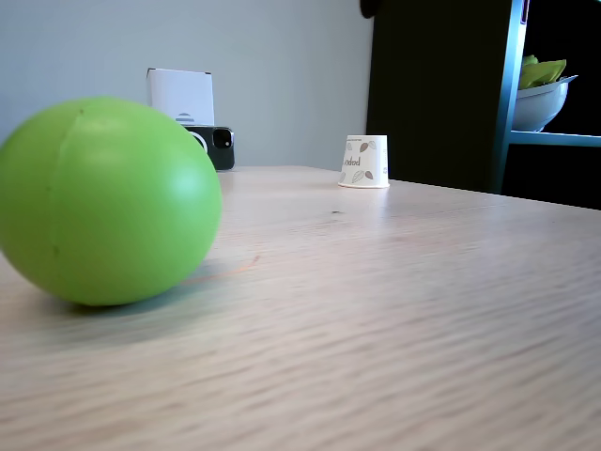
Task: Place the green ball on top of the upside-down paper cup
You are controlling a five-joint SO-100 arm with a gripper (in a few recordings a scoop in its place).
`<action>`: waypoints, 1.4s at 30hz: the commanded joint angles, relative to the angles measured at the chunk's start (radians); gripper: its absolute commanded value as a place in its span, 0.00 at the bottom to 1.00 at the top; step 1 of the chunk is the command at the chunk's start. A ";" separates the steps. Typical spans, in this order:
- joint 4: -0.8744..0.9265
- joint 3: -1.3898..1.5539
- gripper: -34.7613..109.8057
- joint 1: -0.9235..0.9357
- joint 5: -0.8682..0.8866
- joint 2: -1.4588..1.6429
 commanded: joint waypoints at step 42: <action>-0.348 -0.367 0.51 -0.202 0.121 -0.681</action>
